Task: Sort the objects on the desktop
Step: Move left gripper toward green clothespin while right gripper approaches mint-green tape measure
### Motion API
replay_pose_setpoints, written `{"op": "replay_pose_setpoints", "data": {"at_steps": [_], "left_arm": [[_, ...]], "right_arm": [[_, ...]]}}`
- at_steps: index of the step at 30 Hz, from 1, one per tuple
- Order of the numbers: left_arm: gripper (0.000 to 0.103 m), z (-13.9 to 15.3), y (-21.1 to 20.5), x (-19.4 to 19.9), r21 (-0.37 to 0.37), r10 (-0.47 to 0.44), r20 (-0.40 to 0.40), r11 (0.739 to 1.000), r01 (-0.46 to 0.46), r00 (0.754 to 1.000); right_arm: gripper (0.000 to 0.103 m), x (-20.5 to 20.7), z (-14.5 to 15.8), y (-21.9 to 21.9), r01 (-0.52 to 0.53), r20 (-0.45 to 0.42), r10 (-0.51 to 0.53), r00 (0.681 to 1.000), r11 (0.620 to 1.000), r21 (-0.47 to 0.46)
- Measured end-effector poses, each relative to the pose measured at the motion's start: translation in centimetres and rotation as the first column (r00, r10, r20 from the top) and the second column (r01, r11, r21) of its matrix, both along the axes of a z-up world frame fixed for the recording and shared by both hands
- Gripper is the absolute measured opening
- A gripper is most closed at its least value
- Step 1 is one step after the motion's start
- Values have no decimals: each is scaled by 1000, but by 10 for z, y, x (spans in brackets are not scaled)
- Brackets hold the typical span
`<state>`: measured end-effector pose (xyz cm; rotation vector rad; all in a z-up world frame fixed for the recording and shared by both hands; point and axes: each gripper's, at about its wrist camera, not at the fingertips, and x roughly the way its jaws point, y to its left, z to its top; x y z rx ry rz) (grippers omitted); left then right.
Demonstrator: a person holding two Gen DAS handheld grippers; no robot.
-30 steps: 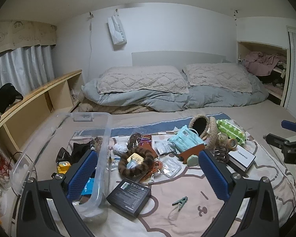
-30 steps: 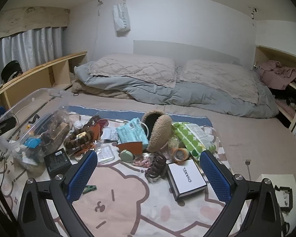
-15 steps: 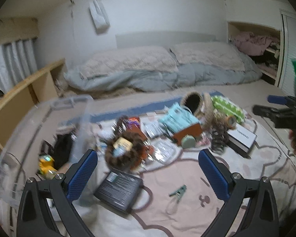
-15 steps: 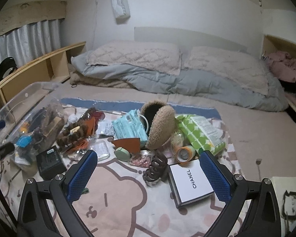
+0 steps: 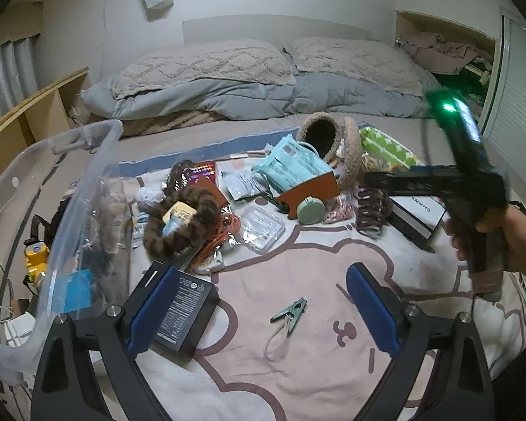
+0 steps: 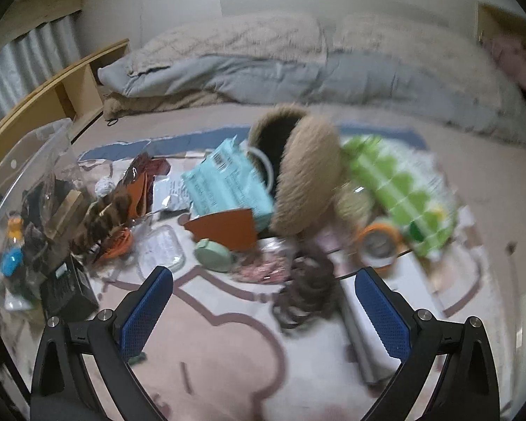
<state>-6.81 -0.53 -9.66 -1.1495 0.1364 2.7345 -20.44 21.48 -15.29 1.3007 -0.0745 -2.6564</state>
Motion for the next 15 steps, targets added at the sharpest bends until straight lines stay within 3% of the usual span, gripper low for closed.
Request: {"op": "replay_pose_setpoints", "data": {"at_steps": [6, 8, 10, 12, 15], "left_arm": [[92, -21, 6, -7, 5, -37, 54, 999, 37, 998], [92, -29, 7, -8, 5, -50, 80, 999, 49, 996], [92, -38, 7, -9, 8, -60, 107, 998, 60, 992], [92, -44, 8, -9, 0, -73, 120, 997, 73, 990], [92, -50, 7, -8, -7, -91, 129, 996, 93, 987]], "right_arm": [[103, -30, -19, -28, 4, 99, 8, 995, 992, -122], [92, -38, -23, -37, -3, 112, 20, 993, 989, -148], [69, -47, -28, -45, -9, 133, 32, 991, 985, -172], [57, -57, -36, -51, -17, 155, 49, 987, 979, -203], [42, -67, -47, -58, -23, 158, 49, 986, 986, -168]]}}
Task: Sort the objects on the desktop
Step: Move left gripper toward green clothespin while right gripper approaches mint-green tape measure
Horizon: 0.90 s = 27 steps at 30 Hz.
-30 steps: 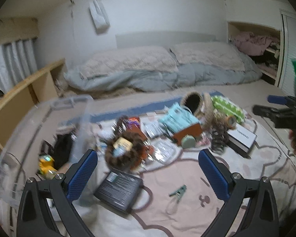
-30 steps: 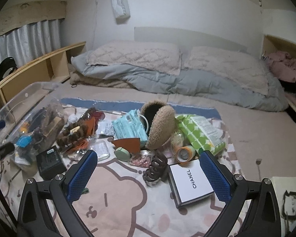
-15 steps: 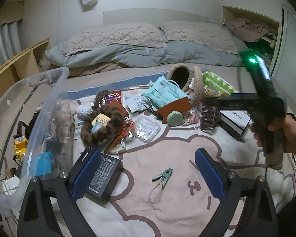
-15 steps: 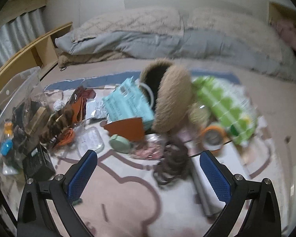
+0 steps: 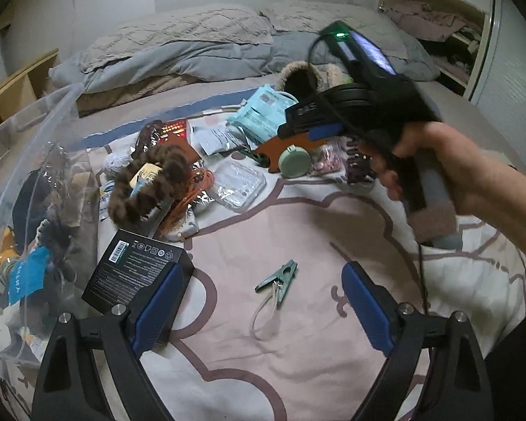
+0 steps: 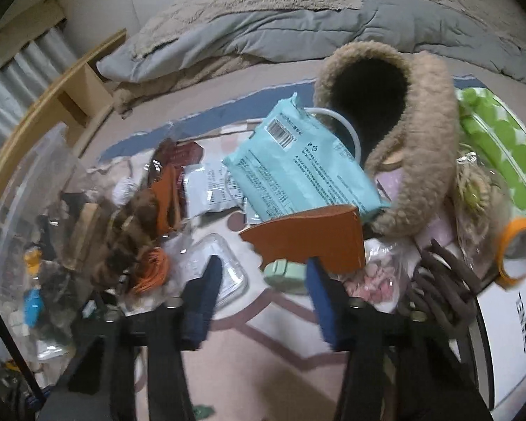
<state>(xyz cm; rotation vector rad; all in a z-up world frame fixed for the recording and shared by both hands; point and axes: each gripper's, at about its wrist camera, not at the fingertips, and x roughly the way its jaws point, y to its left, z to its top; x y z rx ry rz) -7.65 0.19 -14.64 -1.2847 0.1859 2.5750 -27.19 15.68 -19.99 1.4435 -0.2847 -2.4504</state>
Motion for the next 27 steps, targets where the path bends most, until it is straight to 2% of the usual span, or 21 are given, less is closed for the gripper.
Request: {"op": "replay_pose_setpoints", "data": {"at_steps": [2, 7, 10, 14, 17, 21, 23, 25, 27], "left_arm": [[92, -2, -1, 1, 6, -11, 8, 1000, 11, 1000], [92, -5, 3, -2, 10, -28, 25, 1000, 28, 999], [92, -5, 6, -4, 24, -39, 34, 999, 38, 999], [92, -12, 10, -9, 28, -41, 57, 999, 39, 998], [92, -27, 15, -14, 22, -45, 103, 999, 43, 994], [92, -44, 20, -17, 9, -58, 139, 998, 57, 989], [93, -51, 24, -18, 0, -75, 154, 997, 75, 985], [93, -57, 26, -21, -5, -86, 163, 996, 87, 983], [93, -60, 29, -26, 2, -96, 165, 995, 97, 982]], "right_arm": [[40, -6, -7, -3, 1, -11, -1, 1000, 999, 38], [33, -18, -20, -2, -5, -18, 6, 1000, 998, 62], [32, -12, -32, -5, -41, 48, 38, 998, 997, 70], [32, 8, -50, -1, -78, 172, 74, 982, 997, 17], [32, 13, -44, 4, -93, 158, 93, 983, 996, -6], [33, 14, -34, 14, -46, 126, 50, 991, 999, -29], [38, 11, -36, 19, -24, 153, 28, 988, 999, -29], [66, 12, -36, 19, -13, 159, 18, 987, 999, -35], [69, 12, -34, 14, -13, 143, 17, 990, 999, -30]]}}
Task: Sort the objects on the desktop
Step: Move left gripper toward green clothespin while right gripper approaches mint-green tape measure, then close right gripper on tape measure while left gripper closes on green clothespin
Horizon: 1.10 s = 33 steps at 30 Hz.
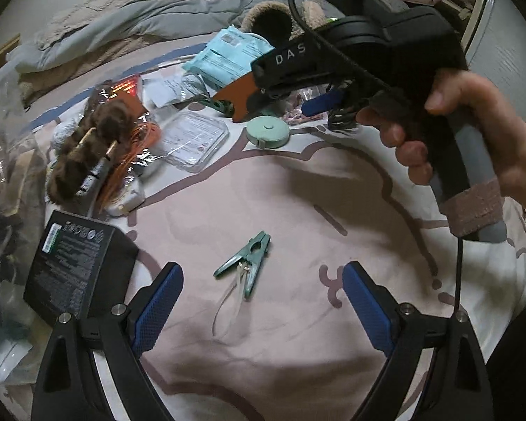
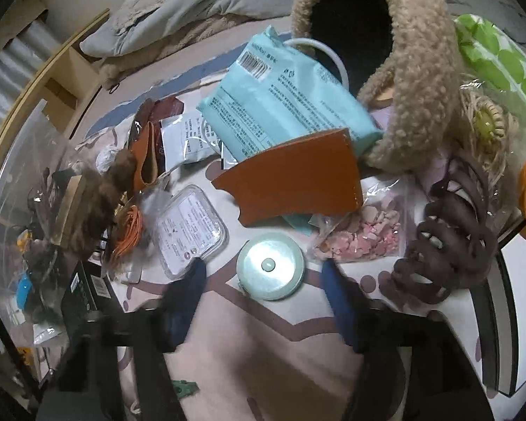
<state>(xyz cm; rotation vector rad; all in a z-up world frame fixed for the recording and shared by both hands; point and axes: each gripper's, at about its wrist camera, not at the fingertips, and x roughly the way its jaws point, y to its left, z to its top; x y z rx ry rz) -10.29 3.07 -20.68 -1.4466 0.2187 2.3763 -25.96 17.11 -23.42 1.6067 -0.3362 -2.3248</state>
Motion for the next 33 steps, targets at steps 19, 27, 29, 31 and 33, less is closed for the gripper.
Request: {"op": "replay_pose_setpoints", "data": {"at_steps": [19, 27, 29, 31, 33], "left_arm": [[93, -41, 12, -14, 101, -177, 175, 982, 161, 969], [87, -39, -7, -28, 121, -26, 182, 993, 4, 983], [79, -42, -11, -33, 105, 13, 188, 994, -33, 982], [76, -42, -12, -35, 100, 32, 183, 994, -51, 983], [75, -42, -12, -35, 91, 38, 174, 994, -54, 984]], "right_arm": [[69, 0, 2, 1, -21, 17, 22, 1000, 999, -27], [69, -2, -10, -6, -27, 55, 26, 998, 999, 25], [69, -2, -10, -13, -48, 51, 47, 998, 998, 37], [69, -1, -10, -19, -63, 43, 61, 997, 996, 58], [69, -1, -13, -24, -66, 45, 63, 997, 994, 81]]}}
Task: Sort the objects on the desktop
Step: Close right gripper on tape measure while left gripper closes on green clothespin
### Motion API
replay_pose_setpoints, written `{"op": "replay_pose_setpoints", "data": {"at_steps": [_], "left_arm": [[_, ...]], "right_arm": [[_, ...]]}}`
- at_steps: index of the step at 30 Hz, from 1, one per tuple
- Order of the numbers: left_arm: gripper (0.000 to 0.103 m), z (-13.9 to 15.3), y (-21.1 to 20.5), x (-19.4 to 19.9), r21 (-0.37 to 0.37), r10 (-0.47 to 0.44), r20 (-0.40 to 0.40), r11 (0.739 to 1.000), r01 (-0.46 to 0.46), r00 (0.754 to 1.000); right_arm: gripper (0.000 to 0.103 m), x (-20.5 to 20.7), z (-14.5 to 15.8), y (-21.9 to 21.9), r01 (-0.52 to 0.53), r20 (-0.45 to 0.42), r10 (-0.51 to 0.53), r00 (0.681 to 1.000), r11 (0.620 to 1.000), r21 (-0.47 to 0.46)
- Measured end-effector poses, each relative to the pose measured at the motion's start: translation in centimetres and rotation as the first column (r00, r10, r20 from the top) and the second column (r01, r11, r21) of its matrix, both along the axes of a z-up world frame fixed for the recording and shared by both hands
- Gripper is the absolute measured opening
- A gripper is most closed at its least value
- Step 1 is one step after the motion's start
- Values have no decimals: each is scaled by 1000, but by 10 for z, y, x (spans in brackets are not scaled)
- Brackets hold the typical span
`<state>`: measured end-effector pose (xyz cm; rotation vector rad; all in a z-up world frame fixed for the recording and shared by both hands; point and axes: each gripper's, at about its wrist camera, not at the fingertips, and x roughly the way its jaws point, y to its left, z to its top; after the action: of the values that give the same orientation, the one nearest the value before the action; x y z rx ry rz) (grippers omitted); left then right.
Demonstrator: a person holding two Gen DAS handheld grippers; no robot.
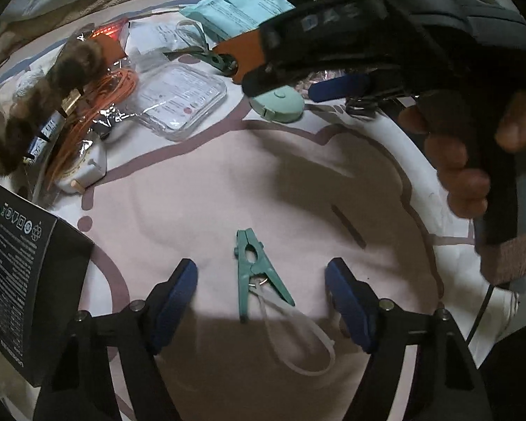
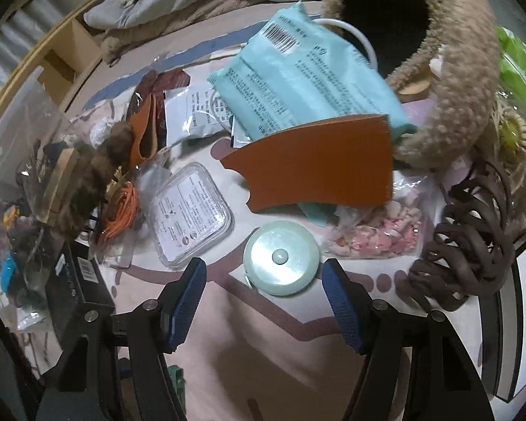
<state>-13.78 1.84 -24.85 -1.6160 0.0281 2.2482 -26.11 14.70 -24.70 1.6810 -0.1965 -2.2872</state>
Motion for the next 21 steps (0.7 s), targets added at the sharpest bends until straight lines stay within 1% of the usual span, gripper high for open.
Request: {"op": "replay_pose_setpoints", "data": {"at_steps": [3, 4, 6, 8, 9, 10, 11, 13, 16, 18, 21], "left_arm": [[64, -2, 2, 3, -58, -18, -21, 998, 17, 1000], [64, -2, 2, 5, -78, -33, -34, 997, 30, 999], [61, -2, 1, 7, -92, -49, -45, 995, 45, 998], [58, -2, -2, 9, -98, -57, -51, 994, 52, 997], [55, -2, -3, 9, -98, -57, -52, 994, 52, 997], [52, -2, -6, 9, -97, -55, -52, 994, 50, 997], [50, -2, -8, 9, -99, -54, -52, 994, 49, 997], [43, -2, -13, 9, -95, -56, -52, 994, 51, 997], [35, -1, -21, 11, -78, -66, -47, 995, 62, 997], [33, 0, -25, 13, -68, -77, -47, 995, 74, 996], [30, 1, -30, 18, -76, -99, -53, 993, 95, 994]], "right_arm": [[69, 0, -6, -5, -2, 6, 1, 1000, 999, 48], [69, 0, -8, -7, -9, 6, 8, 1000, 997, 73], [69, 1, -12, -10, -16, 1, 16, 1000, 993, 121], [65, 2, -14, -13, -36, -15, 39, 999, 987, 155], [61, 3, -15, -15, -46, -22, 50, 999, 985, 169], [53, 3, -16, -16, -56, -31, 63, 998, 982, 182], [51, 4, -17, -16, -71, -45, 81, 996, 978, 195], [51, 7, -17, -15, -89, -59, 102, 993, 976, 197], [51, 14, -16, -12, -103, -64, 117, 991, 976, 193], [51, 20, -15, -7, -103, -58, 115, 992, 979, 177], [51, 33, -14, 3, -109, -41, 116, 992, 982, 152]]}}
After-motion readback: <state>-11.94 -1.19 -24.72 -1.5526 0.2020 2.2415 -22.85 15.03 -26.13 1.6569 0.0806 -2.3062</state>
